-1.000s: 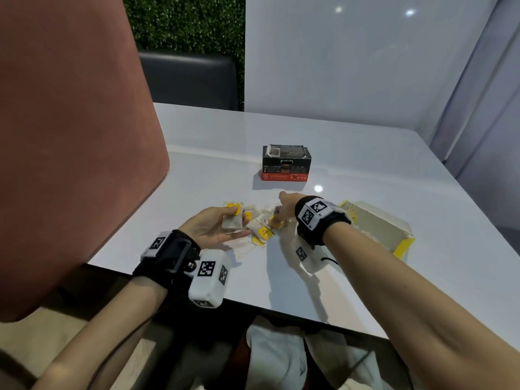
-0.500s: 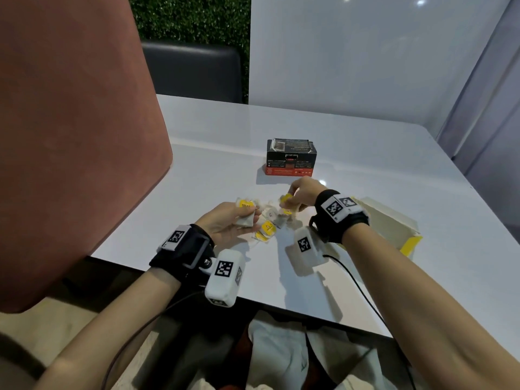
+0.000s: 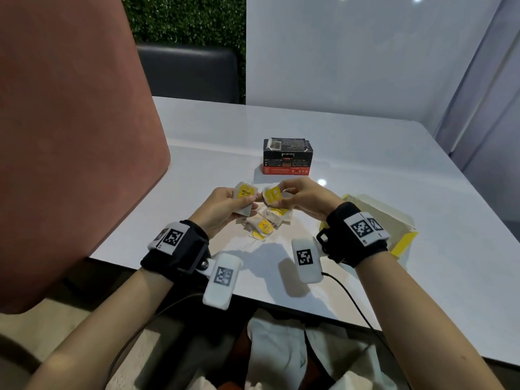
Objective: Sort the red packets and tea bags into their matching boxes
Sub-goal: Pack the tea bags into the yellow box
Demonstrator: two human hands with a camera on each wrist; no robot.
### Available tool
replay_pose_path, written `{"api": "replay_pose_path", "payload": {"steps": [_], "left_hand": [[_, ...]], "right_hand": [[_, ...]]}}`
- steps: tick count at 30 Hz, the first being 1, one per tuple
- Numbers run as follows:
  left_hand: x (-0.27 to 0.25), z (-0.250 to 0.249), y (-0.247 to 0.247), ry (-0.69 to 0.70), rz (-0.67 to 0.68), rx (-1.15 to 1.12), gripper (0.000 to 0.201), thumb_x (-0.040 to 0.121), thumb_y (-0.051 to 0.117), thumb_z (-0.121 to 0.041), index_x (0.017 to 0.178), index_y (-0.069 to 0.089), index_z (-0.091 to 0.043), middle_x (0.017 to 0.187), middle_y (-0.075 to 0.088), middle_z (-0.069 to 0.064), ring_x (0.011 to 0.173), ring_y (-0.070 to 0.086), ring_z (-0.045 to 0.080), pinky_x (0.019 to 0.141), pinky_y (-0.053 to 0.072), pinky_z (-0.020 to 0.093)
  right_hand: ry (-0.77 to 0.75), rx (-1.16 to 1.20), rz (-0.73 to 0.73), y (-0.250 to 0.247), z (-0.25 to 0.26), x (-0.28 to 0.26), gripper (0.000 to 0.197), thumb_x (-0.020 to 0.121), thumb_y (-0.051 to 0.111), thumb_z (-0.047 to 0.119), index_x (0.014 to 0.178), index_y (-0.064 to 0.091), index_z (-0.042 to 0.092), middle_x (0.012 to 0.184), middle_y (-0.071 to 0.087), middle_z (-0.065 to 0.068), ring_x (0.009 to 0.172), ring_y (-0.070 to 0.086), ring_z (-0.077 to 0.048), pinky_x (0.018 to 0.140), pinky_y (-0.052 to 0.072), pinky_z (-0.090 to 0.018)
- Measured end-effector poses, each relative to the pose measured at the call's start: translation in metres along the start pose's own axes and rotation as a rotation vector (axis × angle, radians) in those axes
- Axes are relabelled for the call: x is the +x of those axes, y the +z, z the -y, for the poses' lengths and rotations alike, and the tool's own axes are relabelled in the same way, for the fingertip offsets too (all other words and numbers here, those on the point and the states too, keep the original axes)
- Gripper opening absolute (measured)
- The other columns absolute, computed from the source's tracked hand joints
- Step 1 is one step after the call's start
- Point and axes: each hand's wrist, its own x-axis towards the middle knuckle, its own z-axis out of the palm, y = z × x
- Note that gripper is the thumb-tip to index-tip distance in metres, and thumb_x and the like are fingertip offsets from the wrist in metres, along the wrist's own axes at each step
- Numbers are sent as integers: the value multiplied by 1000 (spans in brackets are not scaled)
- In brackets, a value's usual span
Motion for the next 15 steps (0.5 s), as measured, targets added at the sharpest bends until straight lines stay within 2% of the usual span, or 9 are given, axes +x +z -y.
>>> {"api": "replay_pose_path", "payload": {"steps": [3,7,9,12,14,15], "left_hand": [[-2,0,1,4,14,38,9,91,54,-5,94,62,-1,82,66,9,65,68,8,67,54,19],[-5,-1,5,70,-28,62,12,92,53,-6,98,63,-4,88,64,9,74,66,12,68,55,18],[-7,-1,7,90,-26,35,11,93,52,-6,97,62,-6,88,63,8,77,64,14,68,55,17],[-10,-2,12,116,-38,42,8,91,54,-8,90,62,-11,82,64,5,73,65,13,68,55,19],[-8,-1,15,155,-87,123,5,89,59,-11,86,63,-12,78,66,5,68,66,13,69,54,26],[-6,-1,15,175,-118,170,3,87,62,-12,86,65,-11,79,68,8,70,67,17,72,54,31]], "right_hand": [[-19,21,-46,5,0,-2,15,75,71,-2,74,62,10,101,62,-29,91,59,-32,98,44,-50],[-44,33,-102,9,-1,-1,15,74,73,0,72,61,10,106,62,-36,89,60,-32,97,45,-52],[-44,27,-118,10,-3,1,16,74,74,2,71,61,10,100,64,-33,87,59,-30,94,47,-50],[-53,2,-139,14,-4,2,17,73,77,9,71,60,10,87,62,-21,81,56,-27,81,46,-43],[-72,-28,-153,19,-3,2,17,72,78,13,74,61,8,84,61,-17,78,55,-25,75,43,-39],[-82,-45,-158,21,-4,3,18,72,78,14,75,61,9,83,62,-16,77,55,-25,74,43,-38]]}}
